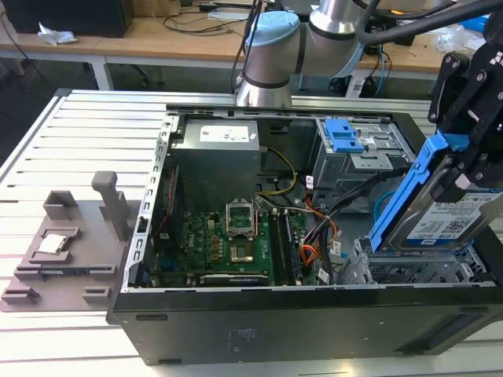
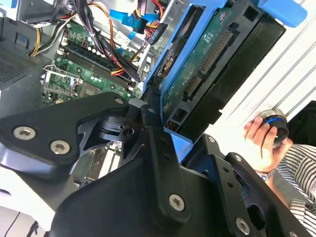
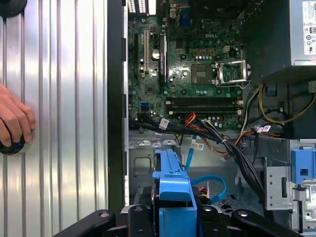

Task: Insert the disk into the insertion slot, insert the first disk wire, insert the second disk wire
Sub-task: 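Insert the disk into the insertion slot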

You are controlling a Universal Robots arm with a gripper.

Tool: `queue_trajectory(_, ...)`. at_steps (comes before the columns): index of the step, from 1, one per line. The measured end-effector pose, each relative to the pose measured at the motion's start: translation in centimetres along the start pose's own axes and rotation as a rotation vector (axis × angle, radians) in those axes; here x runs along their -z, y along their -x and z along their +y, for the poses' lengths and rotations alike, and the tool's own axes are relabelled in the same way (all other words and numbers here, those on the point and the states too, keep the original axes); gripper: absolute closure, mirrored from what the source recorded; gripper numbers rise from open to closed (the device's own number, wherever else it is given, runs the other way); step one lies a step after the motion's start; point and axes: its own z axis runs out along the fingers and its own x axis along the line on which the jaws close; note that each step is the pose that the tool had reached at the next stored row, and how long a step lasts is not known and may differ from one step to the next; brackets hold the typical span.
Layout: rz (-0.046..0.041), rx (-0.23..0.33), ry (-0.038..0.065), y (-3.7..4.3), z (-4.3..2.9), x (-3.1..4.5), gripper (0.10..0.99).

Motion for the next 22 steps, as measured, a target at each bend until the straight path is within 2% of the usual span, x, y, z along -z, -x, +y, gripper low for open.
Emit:
queue_trajectory(7,-0.0006,0.0,0.0,0.48,0.05,-0.67,0.722)
queue_trajectory(11,-0.0003,0.0,0.0,0.5,0.14,-1.02,0.722)
queue_trajectory(18,-0.0004,0.0,0.0,0.5,0.08,-2.66,0.722)
queue_trajectory(22,-0.0004,0.0,0.0,0.5,0.07,-3.12,0.722)
